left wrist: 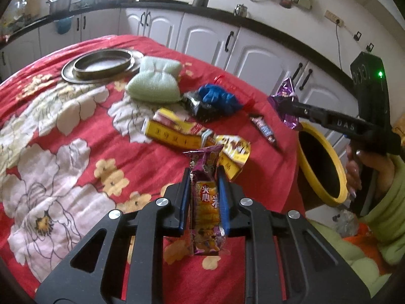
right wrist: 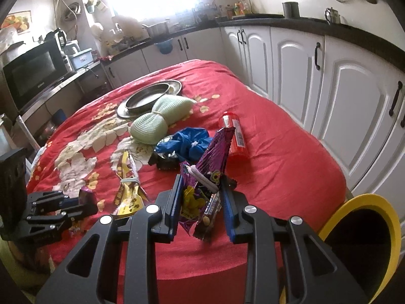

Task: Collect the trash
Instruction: 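Carry the purple wrapper and orange snack packet over the yellow bin with both grippers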

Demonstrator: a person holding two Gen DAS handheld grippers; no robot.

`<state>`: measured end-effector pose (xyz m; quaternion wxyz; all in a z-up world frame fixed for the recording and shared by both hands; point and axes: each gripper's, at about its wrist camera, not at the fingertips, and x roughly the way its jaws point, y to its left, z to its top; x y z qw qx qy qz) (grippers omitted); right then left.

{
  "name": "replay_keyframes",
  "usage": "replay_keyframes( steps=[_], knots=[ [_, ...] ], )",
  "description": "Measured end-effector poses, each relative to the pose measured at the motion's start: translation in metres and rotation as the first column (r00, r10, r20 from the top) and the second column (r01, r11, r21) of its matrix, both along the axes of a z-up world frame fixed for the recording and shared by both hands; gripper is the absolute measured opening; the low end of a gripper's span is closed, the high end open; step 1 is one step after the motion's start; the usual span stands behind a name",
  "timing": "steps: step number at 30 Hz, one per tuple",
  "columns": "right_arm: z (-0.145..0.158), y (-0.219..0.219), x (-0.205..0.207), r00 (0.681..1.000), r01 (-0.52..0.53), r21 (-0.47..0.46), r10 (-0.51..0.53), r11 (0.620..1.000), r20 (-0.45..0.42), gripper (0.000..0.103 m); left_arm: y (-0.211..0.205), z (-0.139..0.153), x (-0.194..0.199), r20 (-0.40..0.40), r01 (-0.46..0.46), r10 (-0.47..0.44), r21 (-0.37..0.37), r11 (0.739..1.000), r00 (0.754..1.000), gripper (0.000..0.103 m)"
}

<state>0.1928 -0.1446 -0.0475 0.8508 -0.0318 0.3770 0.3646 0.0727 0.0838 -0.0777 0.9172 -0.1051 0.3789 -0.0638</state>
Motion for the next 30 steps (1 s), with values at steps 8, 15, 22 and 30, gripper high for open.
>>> replay_keyframes(
  steps=[8, 15, 22, 30],
  knots=[
    [0.016, -0.023, -0.007, 0.999, 0.017, 0.022, -0.017, 1.0, 0.031, 0.027, -0.018, 0.027, 0.01, 0.069, 0.031, -0.03, -0.013, 0.999, 0.997, 0.014],
    [0.028, -0.053, -0.007, 0.997, 0.067, 0.057, -0.069, 0.996, 0.043, 0.027, -0.041, 0.041, 0.022, 0.106, 0.072, -0.071, -0.004, 0.997, 0.992, 0.014],
    [0.031, -0.08, -0.01, 0.992, 0.113, 0.076, -0.116, 0.991, 0.042, 0.027, -0.061, 0.051, 0.032, 0.134, 0.115, -0.114, 0.002, 0.993, 0.984, 0.014],
    [0.03, -0.112, -0.012, 0.983, 0.177, 0.093, -0.181, 0.98, 0.032, 0.027, -0.093, 0.058, 0.044, 0.155, 0.182, -0.18, 0.003, 0.983, 0.971, 0.014]
  ],
)
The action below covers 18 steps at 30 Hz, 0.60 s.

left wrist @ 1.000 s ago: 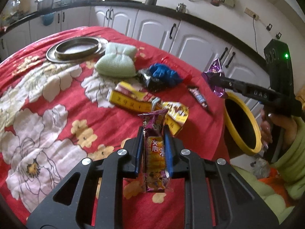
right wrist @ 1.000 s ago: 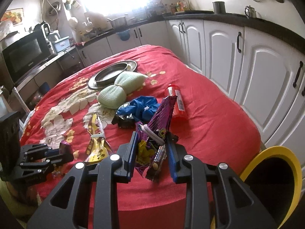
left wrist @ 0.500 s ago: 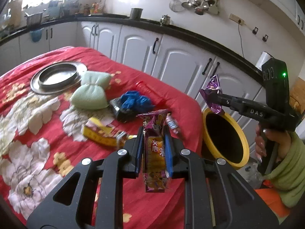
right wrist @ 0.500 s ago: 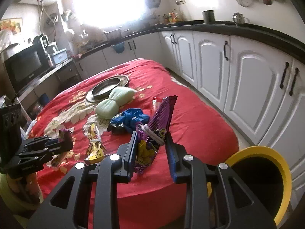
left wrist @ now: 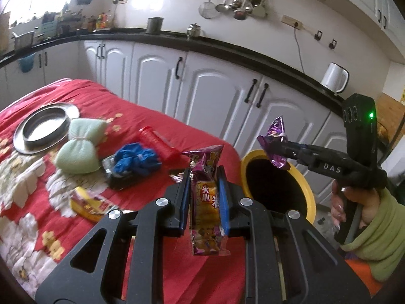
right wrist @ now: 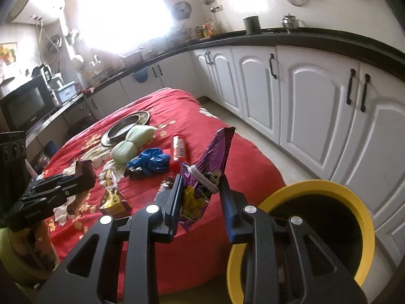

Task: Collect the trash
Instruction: 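Carry the purple wrapper and orange snack packet over the yellow bin with both grippers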

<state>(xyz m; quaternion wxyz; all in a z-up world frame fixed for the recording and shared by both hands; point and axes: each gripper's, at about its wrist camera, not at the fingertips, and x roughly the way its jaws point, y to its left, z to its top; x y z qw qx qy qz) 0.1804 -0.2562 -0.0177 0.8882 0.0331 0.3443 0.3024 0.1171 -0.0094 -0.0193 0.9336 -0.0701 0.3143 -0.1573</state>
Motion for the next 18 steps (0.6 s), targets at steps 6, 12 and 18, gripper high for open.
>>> replay_keyframes(
  steps=[6, 12, 18],
  knots=[
    [-0.002, -0.022, 0.001, 0.999, 0.051, 0.014, -0.051, 0.999, -0.006, 0.027, -0.022, 0.003, 0.009, 0.007, 0.052, -0.052, 0.0, 0.999, 0.999, 0.014],
    [-0.003, -0.044, -0.001, 0.994, 0.109, 0.031, -0.109, 0.994, -0.006, 0.027, -0.046, 0.005, 0.017, 0.015, 0.104, -0.104, 0.0, 0.995, 0.994, 0.014],
    [-0.005, -0.073, -0.001, 0.985, 0.172, 0.053, -0.172, 0.984, -0.012, 0.027, -0.067, 0.002, 0.024, 0.006, 0.146, -0.146, -0.003, 0.989, 0.989, 0.014]
  ],
)
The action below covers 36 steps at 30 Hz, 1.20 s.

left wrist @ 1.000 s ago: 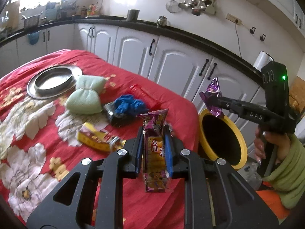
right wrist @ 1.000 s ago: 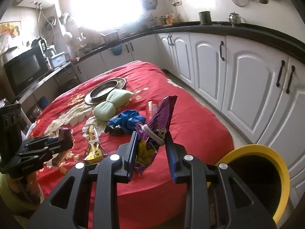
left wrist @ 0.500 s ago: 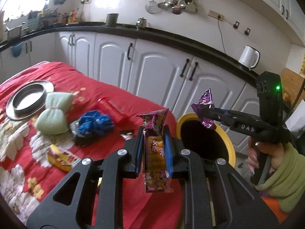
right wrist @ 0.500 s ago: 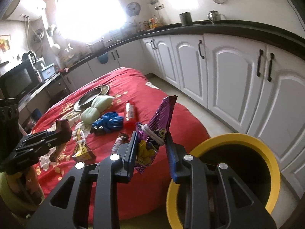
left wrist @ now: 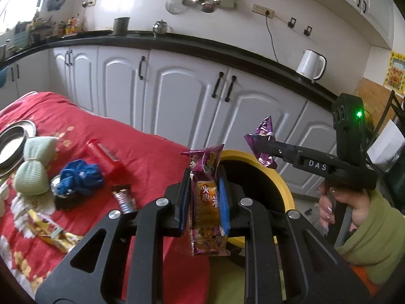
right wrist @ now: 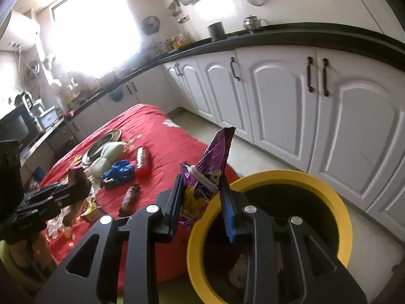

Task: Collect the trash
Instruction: 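Carry the purple wrapper and orange snack packet over the yellow bin with both grippers, then open the right gripper over the bin while the left gripper releases the snack packet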

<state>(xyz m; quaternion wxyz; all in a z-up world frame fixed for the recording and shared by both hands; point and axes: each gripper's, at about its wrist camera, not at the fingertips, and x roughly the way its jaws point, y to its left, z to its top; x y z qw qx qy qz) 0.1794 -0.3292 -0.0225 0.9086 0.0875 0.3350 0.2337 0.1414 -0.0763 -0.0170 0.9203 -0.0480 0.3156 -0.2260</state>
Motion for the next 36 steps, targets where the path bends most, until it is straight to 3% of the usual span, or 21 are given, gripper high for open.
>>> replay_keyframes(
  steps=[12, 23, 36],
  knots=[
    [-0.009, -0.053, 0.0, 0.993, 0.115, 0.017, -0.114, 0.993, -0.017, 0.027, -0.044, -0.007, 0.009, -0.012, 0.085, -0.084, 0.012, 0.996, 0.996, 0.014],
    [-0.018, -0.07, 0.0, 0.988, 0.154, -0.033, -0.154, 0.988, -0.016, 0.027, -0.071, -0.028, 0.024, -0.06, 0.141, -0.141, -0.006, 0.99, 0.988, 0.014],
    [-0.037, -0.092, 0.009, 0.979, 0.195, -0.023, -0.196, 0.981, -0.06, 0.028, -0.108, -0.059, 0.033, -0.108, 0.212, -0.207, 0.036, 0.977, 0.972, 0.015]
  ],
)
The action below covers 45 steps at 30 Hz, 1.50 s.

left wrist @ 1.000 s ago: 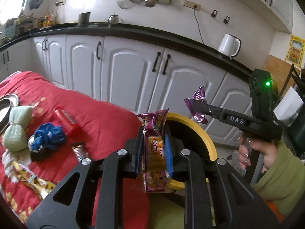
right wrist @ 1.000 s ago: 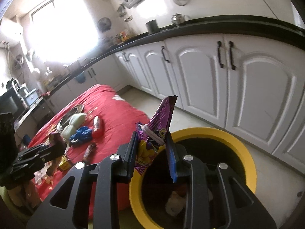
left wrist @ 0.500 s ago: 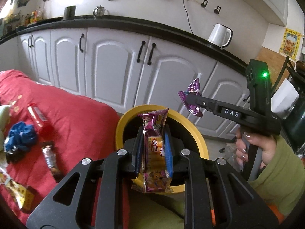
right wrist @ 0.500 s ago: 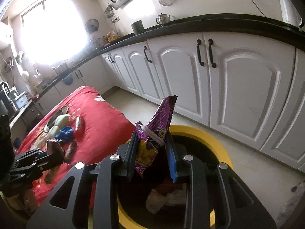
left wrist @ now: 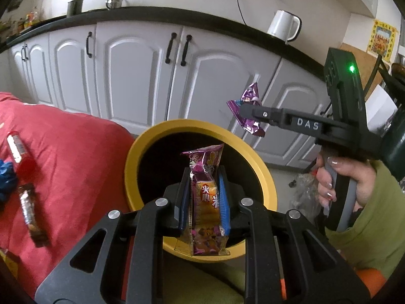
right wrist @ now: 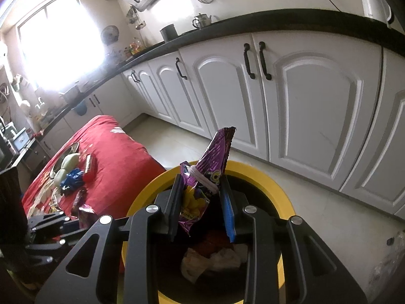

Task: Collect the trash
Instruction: 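Open the right gripper over the bin while the left gripper releases the snack packet, then move both open grippers back over the remaining trash on the table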

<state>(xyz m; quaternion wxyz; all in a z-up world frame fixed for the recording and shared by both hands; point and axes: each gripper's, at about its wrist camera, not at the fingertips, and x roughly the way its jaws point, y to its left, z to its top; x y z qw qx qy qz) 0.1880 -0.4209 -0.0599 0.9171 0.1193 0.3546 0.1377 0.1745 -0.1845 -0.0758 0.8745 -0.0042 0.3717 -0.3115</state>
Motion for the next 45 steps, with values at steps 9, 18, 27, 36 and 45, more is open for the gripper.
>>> replay_keyframes(
  steps=[9, 18, 27, 36, 45],
  knots=[
    [-0.01, -0.002, 0.006, 0.999, -0.001, 0.022, 0.002, 1.0, -0.035, 0.031, -0.015, -0.018, 0.004, -0.029, 0.04, -0.039, 0.024, 0.999, 0.999, 0.015],
    [-0.013, -0.003, 0.01, 0.999, -0.007, 0.05, 0.01, 0.999, -0.052, 0.034, -0.021, -0.028, 0.004, -0.044, 0.06, -0.058, 0.03, 0.998, 0.997, 0.019],
    [-0.01, -0.003, 0.009, 0.999, 0.006, 0.054, -0.003, 0.999, -0.044, 0.051, -0.018, -0.028, 0.003, -0.042, 0.049, -0.048, 0.027, 0.998, 0.998, 0.05],
    [0.0, -0.003, 0.003, 1.0, 0.03, 0.038, -0.029, 0.999, -0.007, 0.067, 0.001, -0.017, 0.003, -0.023, -0.042, 0.043, 0.014, 0.999, 0.999, 0.088],
    [0.018, 0.006, -0.005, 0.998, 0.034, 0.019, -0.035, 0.999, 0.053, 0.082, 0.024, 0.0, 0.002, 0.024, -0.139, 0.139, 0.022, 0.99, 0.99, 0.092]
  ],
)
